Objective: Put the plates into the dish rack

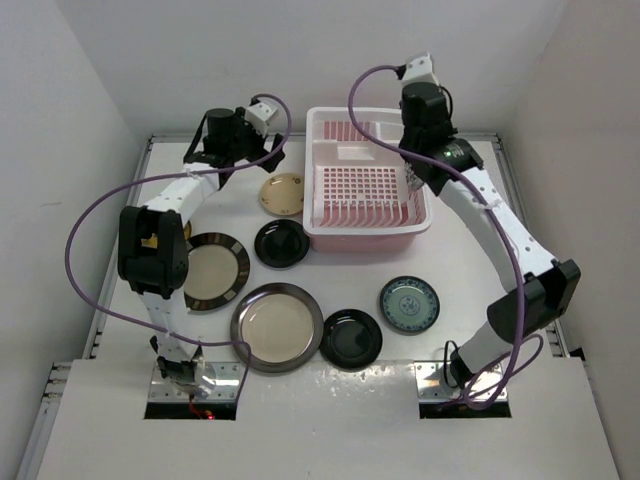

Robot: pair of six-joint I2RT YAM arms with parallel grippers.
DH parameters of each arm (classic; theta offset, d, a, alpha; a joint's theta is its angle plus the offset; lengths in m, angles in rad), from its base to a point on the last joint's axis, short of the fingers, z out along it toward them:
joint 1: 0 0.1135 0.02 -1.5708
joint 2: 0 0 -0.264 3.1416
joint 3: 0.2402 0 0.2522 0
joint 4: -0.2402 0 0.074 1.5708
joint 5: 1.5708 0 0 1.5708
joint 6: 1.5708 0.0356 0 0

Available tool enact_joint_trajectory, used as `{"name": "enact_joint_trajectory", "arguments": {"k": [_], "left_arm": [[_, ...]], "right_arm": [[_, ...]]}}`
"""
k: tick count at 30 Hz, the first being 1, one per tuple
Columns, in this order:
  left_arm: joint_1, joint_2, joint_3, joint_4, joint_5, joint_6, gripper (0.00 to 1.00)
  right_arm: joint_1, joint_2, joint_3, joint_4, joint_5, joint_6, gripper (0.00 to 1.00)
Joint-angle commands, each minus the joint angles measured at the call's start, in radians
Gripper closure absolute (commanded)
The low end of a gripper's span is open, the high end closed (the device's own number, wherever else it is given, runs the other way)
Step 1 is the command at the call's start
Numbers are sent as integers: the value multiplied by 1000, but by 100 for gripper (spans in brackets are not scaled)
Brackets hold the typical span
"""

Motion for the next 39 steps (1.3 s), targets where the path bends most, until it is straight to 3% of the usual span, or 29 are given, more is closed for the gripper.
{"name": "enact_joint_trajectory", "arguments": {"k": [1,16,22,37,39], "left_arm": [[19,-29,-30,58,-9,5,0],[29,-38,-57,76,-9,-14,0],[38,-38,-66,85,-9,-5,0],[38,-48,-85,104,0,-5,0],[38,-48,-96,104,0,-5,0]], "right_arm": [[1,12,-19,59,51,75,100],[27,46,-269,189,85,47,100],[33,95,-278,191,94,4,100],[66,180,-280,-74,80,359,100],[61,175,-289,-107,69,397,96]]}}
